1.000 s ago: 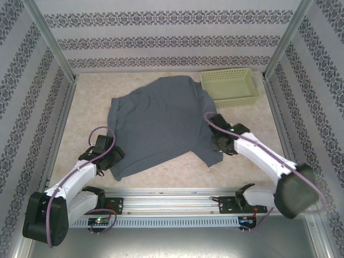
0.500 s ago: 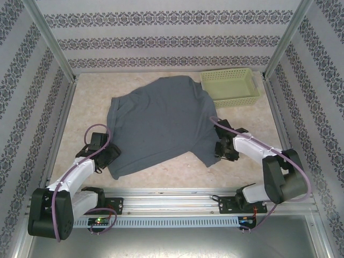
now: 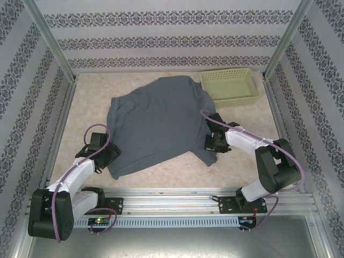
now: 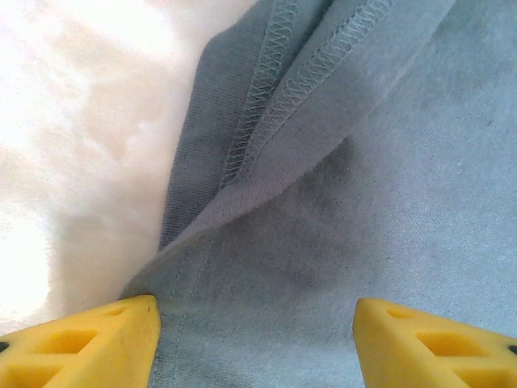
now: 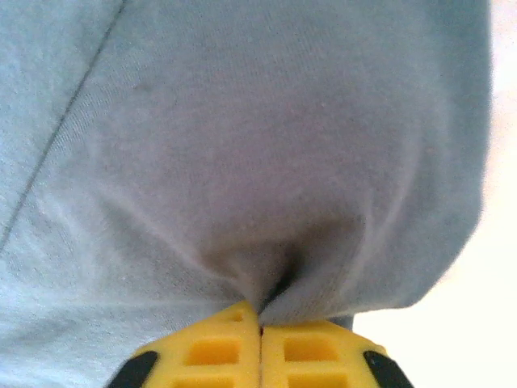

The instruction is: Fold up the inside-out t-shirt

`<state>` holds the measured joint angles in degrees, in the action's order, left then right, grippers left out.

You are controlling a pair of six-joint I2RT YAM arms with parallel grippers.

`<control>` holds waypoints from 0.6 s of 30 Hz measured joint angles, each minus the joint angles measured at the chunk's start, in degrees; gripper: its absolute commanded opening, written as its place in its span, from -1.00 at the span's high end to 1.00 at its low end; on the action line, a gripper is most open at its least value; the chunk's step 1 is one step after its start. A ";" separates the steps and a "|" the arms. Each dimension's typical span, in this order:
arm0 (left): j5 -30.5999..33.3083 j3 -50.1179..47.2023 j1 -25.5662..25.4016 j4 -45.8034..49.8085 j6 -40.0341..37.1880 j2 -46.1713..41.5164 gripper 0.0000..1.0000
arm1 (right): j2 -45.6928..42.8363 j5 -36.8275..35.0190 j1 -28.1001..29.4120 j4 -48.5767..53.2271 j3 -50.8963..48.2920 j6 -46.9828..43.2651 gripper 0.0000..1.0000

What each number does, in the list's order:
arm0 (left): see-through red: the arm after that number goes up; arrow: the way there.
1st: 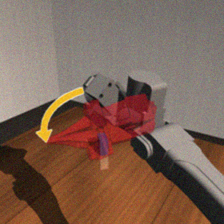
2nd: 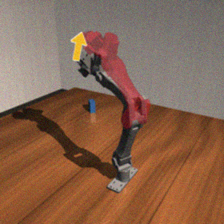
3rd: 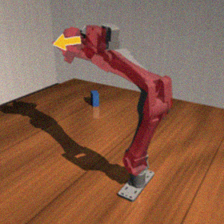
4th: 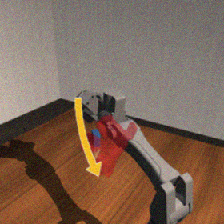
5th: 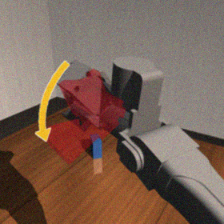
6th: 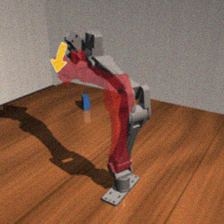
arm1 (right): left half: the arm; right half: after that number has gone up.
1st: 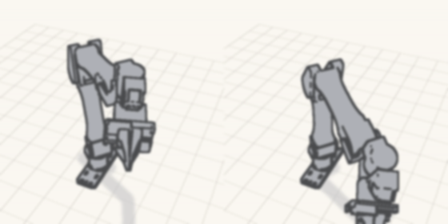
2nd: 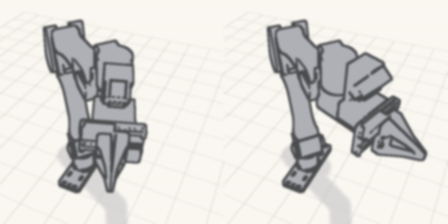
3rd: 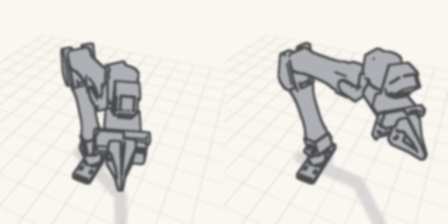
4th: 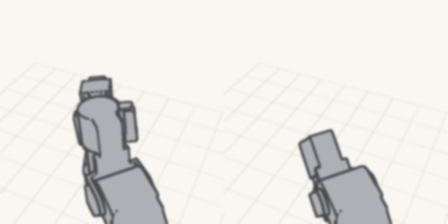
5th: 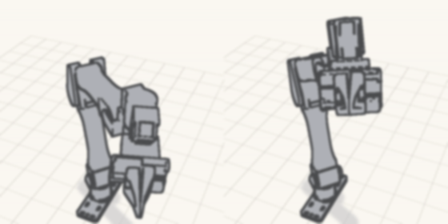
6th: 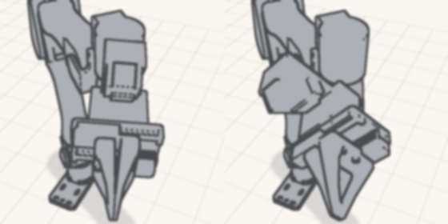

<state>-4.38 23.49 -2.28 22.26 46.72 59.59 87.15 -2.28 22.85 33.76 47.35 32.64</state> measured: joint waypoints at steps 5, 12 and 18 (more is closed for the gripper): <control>0.33 0.00 0.76 0.44 0.00 -0.44 -0.30 | 0.31 -12.76 7.17 10.40 8.70 -0.04 1.00; 0.31 0.00 0.92 0.46 -0.02 -0.15 -0.30 | 9.18 -23.61 16.98 20.02 20.74 0.20 0.89; -0.04 0.00 1.18 0.46 -0.31 -0.15 -0.30 | 21.22 -22.25 22.05 21.68 27.32 -0.13 0.42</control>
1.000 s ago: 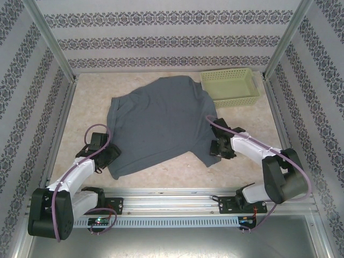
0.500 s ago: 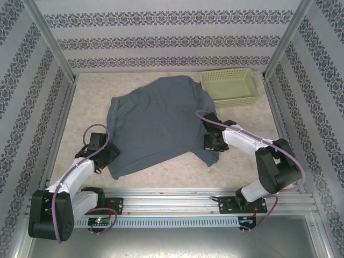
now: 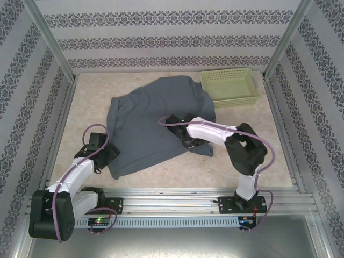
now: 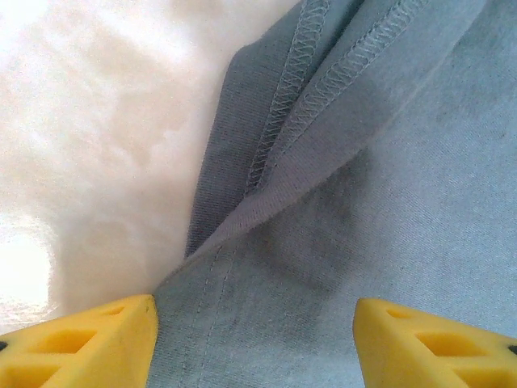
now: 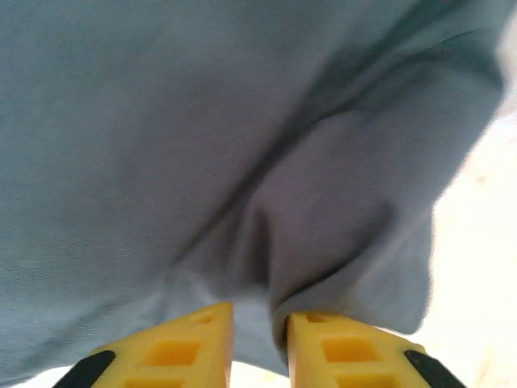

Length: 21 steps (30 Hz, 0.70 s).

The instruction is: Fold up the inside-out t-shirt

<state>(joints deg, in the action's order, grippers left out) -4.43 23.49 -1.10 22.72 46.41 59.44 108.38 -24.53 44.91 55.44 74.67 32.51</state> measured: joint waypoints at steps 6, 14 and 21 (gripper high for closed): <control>-0.11 0.00 0.15 -0.02 -0.42 0.17 -0.30 | -3.69 8.50 -0.11 -4.92 -3.39 -0.85 0.21; -0.44 0.13 0.48 -0.07 -0.98 0.81 -0.30 | -30.34 15.23 -13.64 -12.20 -18.05 -1.01 0.29; -0.44 0.24 0.48 -0.04 -0.98 0.94 -0.30 | -33.09 16.44 -26.62 -12.22 -28.94 -0.96 0.23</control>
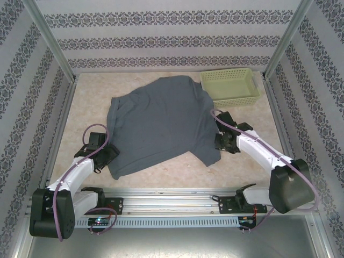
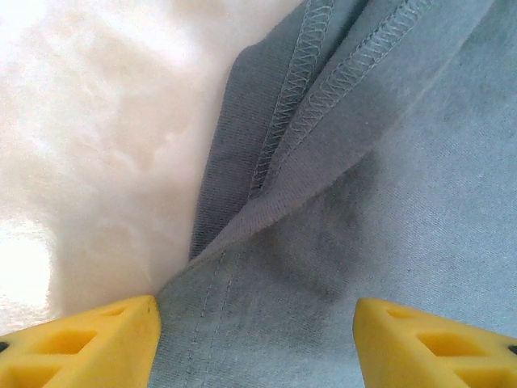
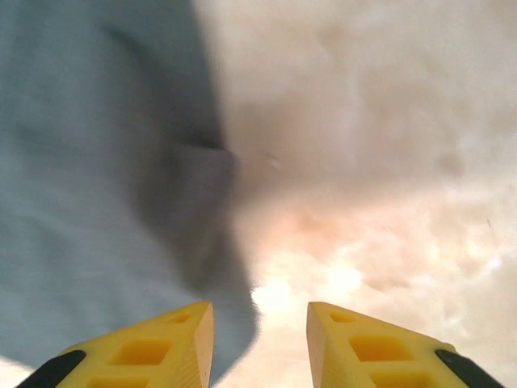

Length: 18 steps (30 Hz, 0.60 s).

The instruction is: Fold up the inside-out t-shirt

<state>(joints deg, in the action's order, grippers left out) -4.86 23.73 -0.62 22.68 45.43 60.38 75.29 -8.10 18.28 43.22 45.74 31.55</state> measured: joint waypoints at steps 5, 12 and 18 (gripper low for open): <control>-0.07 0.72 0.00 0.00 -0.22 1.05 -0.30 | 0.72 5.66 -1.79 -3.87 -5.68 0.15 0.09; -2.16 5.01 -1.55 1.81 -1.64 1.51 -0.33 | 3.56 14.21 -1.79 -12.31 -7.02 1.53 0.53; 2.38 18.14 -21.79 3.87 -4.09 1.92 -0.44 | 3.78 14.03 -0.22 -12.83 -5.95 1.68 0.97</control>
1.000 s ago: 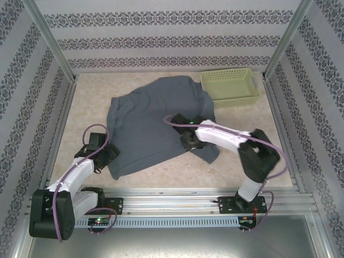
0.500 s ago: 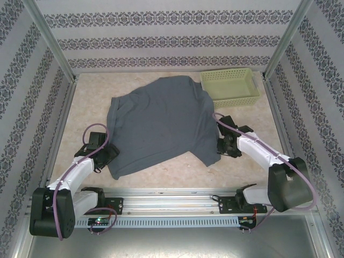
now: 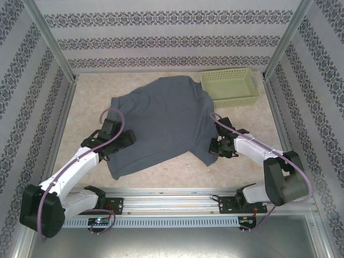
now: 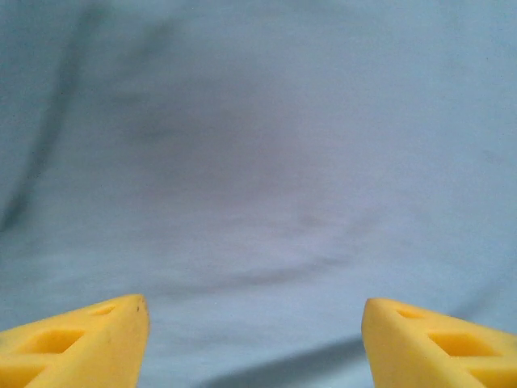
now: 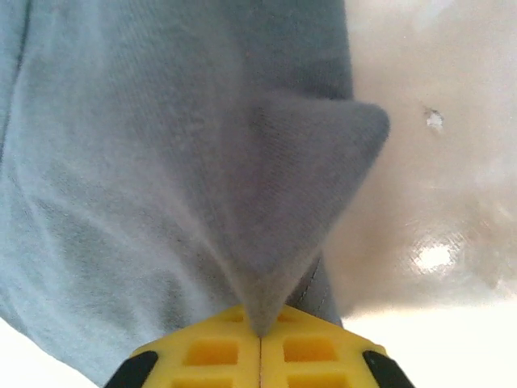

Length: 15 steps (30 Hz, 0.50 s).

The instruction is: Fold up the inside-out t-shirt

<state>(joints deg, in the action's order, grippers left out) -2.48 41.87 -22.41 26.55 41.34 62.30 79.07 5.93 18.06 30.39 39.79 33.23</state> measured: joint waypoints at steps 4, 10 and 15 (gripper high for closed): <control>2.82 6.60 -12.83 -1.64 -2.45 5.73 -0.46 | -0.50 -1.88 2.67 1.62 2.97 -0.15 1.00; 3.89 11.52 -25.09 -6.78 -6.32 17.97 -0.46 | -0.61 -2.67 5.46 2.32 7.52 0.02 0.75; 2.10 12.90 -28.61 -11.87 -8.02 24.52 -0.48 | -0.63 -1.81 5.20 2.32 8.48 0.92 0.54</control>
<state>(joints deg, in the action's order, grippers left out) -0.38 54.76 -51.03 14.68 33.32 86.83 78.43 4.12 23.27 32.71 48.27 34.15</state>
